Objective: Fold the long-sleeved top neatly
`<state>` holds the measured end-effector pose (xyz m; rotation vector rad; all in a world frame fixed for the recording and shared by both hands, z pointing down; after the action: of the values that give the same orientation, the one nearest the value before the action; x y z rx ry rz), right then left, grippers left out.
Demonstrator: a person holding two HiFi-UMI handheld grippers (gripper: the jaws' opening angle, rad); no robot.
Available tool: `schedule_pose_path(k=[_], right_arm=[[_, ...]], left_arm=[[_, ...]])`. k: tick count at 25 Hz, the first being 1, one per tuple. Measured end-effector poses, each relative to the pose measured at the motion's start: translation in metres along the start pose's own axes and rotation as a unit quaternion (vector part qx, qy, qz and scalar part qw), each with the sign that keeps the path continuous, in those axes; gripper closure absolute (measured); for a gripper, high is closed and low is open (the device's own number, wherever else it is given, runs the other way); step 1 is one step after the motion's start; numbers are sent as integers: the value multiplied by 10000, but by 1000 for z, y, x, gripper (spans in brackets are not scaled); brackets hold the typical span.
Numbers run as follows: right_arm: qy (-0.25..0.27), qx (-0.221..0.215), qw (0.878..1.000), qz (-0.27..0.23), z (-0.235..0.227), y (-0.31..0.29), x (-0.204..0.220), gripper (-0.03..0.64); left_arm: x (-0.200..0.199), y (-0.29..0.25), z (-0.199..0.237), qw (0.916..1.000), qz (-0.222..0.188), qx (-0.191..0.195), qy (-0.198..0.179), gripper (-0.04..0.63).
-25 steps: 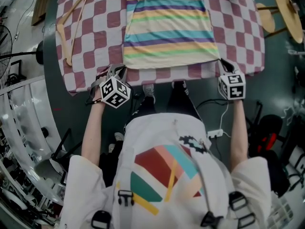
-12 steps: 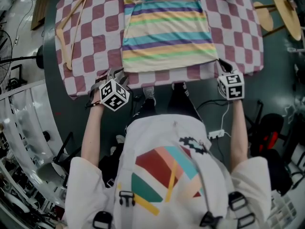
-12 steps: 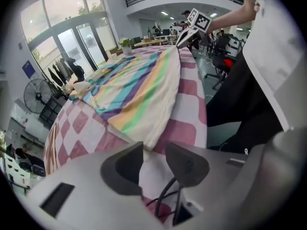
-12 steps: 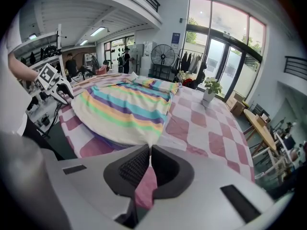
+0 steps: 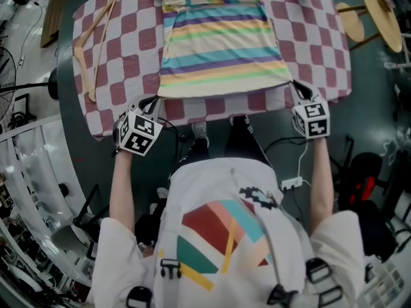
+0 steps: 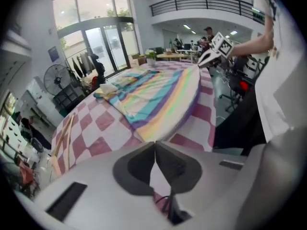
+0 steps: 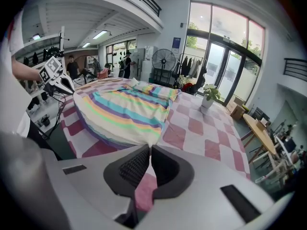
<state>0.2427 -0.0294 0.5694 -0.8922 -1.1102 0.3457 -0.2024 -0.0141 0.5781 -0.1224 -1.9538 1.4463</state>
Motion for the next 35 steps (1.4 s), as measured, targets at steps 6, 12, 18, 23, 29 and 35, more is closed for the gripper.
schedule_pose_path(k=[6, 12, 18, 23, 29, 35], right_arm=[[47, 97, 9994, -327, -9, 12, -44, 597], [160, 402, 9972, -606, -40, 2, -114, 598], [214, 422, 9956, -807, -103, -58, -206, 598], [442, 301, 9959, -730, -151, -126, -275, 598], [532, -132, 9981, -289, -176, -221, -310, 600], [338, -373, 9987, 62, -185, -287, -303, 598]], left_arm=[[-56, 39, 76, 9908, -817, -810, 713, 584], [-122, 43, 151, 9755, -1380, -1387, 1011, 584], [-174, 8, 234, 9625, -1351, -1785, 1535, 584], [-210, -27, 302, 9484, -1315, -2094, 1983, 584], [-220, -93, 362, 9425, -1103, -2153, 2305, 584], [-209, -158, 390, 9403, -759, -2043, 2614, 584]])
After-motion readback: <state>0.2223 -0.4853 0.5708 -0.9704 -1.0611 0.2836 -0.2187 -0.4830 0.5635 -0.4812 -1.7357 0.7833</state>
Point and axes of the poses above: the fingertips, and each gripper's own axes: y backward along the fingers, z to its left, x out of its underside, the point moved 2 cm from there along y, backward along the fingers, and after that the axes turned 1 degree about -y, right-handed, at the moved point
